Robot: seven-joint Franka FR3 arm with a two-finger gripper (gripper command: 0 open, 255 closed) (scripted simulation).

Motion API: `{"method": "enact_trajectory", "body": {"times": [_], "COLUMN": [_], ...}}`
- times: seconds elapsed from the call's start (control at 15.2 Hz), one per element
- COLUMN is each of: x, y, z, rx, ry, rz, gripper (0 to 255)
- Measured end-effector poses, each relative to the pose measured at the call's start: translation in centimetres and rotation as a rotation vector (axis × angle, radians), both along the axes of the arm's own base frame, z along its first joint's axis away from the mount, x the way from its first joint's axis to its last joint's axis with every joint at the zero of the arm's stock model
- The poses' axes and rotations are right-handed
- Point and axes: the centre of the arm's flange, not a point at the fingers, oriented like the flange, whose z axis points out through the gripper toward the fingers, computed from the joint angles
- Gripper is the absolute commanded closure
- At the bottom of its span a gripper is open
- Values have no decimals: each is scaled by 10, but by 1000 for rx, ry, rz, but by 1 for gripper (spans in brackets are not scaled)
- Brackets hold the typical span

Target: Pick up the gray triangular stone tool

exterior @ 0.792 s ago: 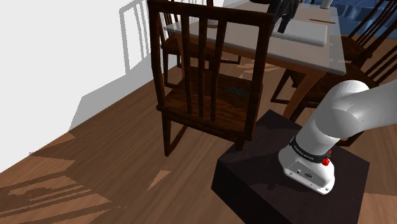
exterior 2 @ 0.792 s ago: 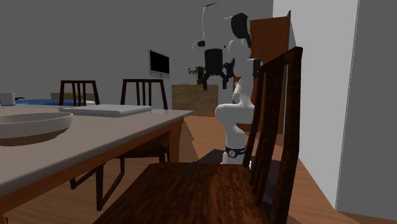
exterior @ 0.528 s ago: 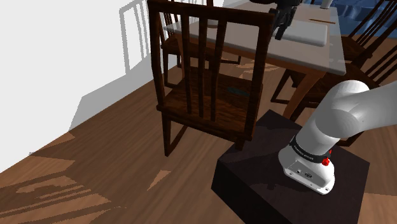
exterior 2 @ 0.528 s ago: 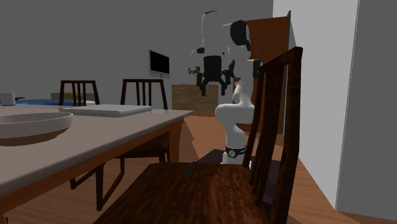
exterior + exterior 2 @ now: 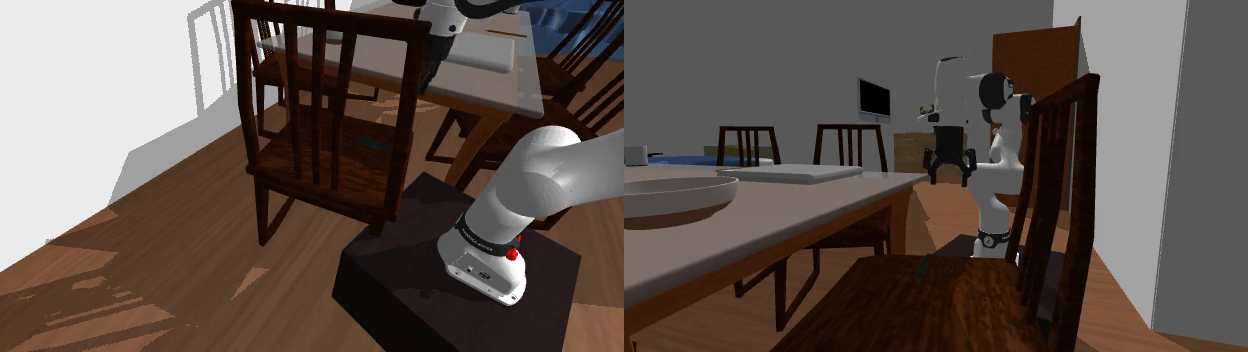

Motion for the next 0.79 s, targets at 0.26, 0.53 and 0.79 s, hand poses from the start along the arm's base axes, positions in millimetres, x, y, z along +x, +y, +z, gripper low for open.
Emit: {"method": "enact_trajectory", "body": {"times": [0.26,0.53,0.79], "x": [9,15,25], "y": [-12,-20,-35], "z": [-48,-102,-152], "rx": [-21,-43,-64], "ry": [-13,-26,-39], "rz": [56,112,168], "gripper": [0,0,0]}}
